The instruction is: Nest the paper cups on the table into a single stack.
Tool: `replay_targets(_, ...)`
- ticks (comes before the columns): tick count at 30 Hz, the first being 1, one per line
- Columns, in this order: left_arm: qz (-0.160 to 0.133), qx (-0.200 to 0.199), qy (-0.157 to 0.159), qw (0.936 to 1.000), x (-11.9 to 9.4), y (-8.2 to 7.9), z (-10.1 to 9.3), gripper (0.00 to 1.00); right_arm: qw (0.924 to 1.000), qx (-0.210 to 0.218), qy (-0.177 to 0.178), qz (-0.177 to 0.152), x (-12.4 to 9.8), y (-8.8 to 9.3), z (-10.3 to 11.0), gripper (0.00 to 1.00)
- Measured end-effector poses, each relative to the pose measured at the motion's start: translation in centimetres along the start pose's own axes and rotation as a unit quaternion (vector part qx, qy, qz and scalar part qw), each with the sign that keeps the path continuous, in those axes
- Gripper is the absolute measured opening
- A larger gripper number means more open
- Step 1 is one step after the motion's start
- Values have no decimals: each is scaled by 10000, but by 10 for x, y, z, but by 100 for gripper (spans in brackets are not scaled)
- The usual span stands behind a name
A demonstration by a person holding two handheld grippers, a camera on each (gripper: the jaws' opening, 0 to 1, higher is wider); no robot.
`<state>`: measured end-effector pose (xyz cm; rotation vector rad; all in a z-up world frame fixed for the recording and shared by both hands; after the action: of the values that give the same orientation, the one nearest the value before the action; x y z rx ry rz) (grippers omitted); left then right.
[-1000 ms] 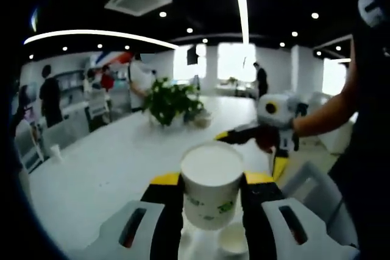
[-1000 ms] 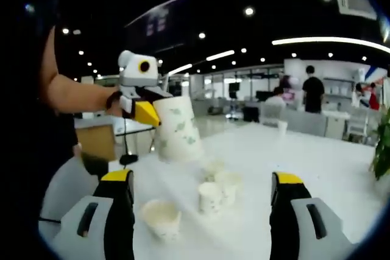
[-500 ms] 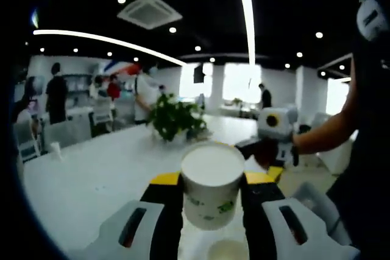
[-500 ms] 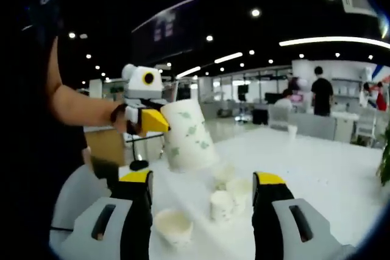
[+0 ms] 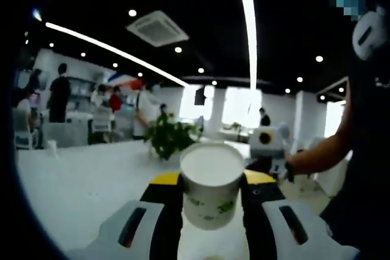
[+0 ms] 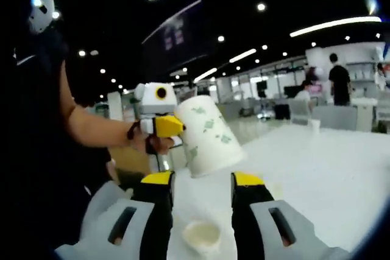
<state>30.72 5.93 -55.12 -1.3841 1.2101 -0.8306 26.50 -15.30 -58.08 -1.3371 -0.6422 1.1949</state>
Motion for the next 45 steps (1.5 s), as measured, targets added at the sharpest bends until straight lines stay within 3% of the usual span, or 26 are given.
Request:
replay_targets(3,-25,-5,16,10000,-1,2,-2,35,9997,133,-131,-164,-2,-5,1,33)
replay_targets(6,-155,-127,117,9997,-5,3,-3,35,9994,182,-241,-175,-4,-8,2,31)
replay_targets(13,-119,-115,414,9990,-13,9,-6,35,9982,249,-535,-135,-5,-12,6,25)
replay_targets(21,332,-43,722,9968,-13,22,-11,35,9964,273,-797,-116,-2,-15,11,16)
replay_targets(27,470,51,873,9951,-12,24,-15,35,9934,302,-1105,-55,-2,-17,16,9)
replay_targets(34,660,270,821,9941,-12,23,-18,35,9898,437,-1346,-152,-4,-20,18,5)
replay_targets(41,628,334,668,9952,-13,19,-17,34,9882,426,-1462,-138,-4,-30,22,0)
replay_targets(45,779,310,458,9954,-15,19,-13,46,9880,433,-1482,-77,-4,-38,23,0)
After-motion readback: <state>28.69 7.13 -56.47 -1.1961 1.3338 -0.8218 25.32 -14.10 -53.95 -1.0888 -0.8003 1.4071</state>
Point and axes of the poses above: the point that each gripper's makers call its tool centre point, and the gripper's own axes: x roughly forward along the fingers, z roughly to its left, y roughly out of its underside, the point moved 10 cm from there along -x, roughly backward along the fingers, and after that the axes turned 12 degrees about z, right-handed, at the moved point
